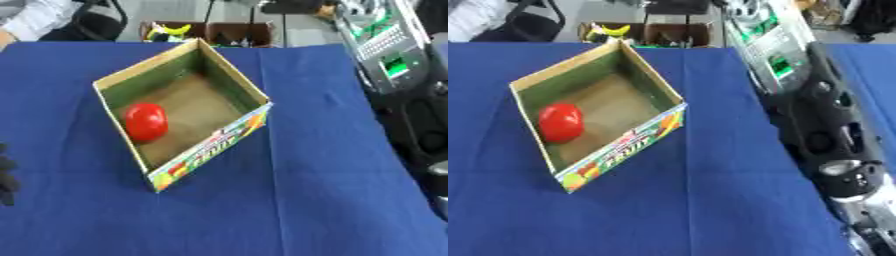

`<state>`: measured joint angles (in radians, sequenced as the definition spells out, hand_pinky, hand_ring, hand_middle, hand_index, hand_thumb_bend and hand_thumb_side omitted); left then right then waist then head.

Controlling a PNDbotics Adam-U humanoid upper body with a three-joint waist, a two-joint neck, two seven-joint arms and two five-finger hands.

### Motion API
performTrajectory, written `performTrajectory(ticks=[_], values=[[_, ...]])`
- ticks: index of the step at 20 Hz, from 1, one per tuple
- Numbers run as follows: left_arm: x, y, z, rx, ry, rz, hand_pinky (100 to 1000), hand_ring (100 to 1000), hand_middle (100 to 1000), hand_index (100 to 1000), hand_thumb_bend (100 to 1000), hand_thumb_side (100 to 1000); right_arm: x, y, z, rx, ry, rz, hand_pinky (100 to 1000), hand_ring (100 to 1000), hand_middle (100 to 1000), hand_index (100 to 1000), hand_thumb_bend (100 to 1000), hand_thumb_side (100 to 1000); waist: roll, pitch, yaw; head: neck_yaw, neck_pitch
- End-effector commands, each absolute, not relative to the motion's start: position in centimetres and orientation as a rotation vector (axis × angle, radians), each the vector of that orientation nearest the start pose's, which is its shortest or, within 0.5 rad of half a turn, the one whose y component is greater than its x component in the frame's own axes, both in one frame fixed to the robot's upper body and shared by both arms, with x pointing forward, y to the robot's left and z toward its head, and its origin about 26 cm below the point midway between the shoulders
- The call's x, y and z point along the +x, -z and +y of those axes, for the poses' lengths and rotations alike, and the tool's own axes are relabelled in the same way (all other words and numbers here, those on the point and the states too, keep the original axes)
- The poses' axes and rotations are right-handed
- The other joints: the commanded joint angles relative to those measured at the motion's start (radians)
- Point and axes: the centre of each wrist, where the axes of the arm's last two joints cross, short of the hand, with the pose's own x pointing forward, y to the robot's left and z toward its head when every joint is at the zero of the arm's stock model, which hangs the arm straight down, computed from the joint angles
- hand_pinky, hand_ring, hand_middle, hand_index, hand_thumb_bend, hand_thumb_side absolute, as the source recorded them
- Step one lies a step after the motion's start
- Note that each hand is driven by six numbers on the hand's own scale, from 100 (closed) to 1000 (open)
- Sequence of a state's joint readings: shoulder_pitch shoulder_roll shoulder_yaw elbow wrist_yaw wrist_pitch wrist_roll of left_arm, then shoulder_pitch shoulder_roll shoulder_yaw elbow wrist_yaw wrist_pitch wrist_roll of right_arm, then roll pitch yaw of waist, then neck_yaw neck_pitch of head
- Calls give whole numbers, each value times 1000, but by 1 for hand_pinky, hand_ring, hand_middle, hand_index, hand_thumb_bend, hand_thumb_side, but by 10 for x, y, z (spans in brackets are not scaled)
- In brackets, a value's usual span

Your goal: Pick up objects on the table and place them in the box.

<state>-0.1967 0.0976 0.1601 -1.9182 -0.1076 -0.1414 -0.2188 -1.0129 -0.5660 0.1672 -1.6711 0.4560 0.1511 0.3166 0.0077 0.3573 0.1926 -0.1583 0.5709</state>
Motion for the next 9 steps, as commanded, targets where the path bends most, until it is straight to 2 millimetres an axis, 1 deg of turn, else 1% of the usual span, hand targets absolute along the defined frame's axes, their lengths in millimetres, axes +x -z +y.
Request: performTrajectory(ticks=[1, 3, 4, 5, 6, 8, 9], values=[[296, -149, 282, 185, 340, -2231, 277, 416, 502, 731, 100, 922, 331, -390, -232, -911, -1009, -2305, 740, 789, 821, 863, 429, 983, 4, -27, -5, 14, 4], [296, -149, 282, 189, 335, -2232, 277, 417, 503, 731, 100, 922, 317, -383, -240, -926, -937, -2343, 741, 793, 823, 864, 391, 996, 6, -27, -9, 21, 2], [296, -149, 282, 190, 332, -2233, 277, 417, 503, 731, 100, 922, 309, -379, -244, -931, -908, -2364, 741, 795, 823, 863, 356, 1000, 7, -26, -12, 26, 2], [296, -149, 283, 192, 329, -2233, 277, 417, 503, 731, 100, 922, 302, -376, -246, -934, -877, -2387, 741, 796, 823, 863, 298, 994, 9, -26, -14, 29, 1], [296, -149, 283, 193, 327, -2234, 277, 417, 503, 731, 100, 922, 297, -372, -249, -935, -842, -2405, 741, 797, 822, 862, 209, 975, 10, -25, -17, 32, 1], [296, -150, 282, 195, 322, -2236, 277, 417, 503, 731, 100, 922, 295, -363, -256, -918, -762, -2440, 741, 795, 816, 858, 107, 948, 13, -24, -23, 36, -1], [296, -150, 282, 195, 321, -2237, 277, 418, 503, 731, 100, 921, 295, -357, -260, -906, -721, -2454, 742, 792, 807, 860, 118, 951, 15, -23, -26, 38, -2]])
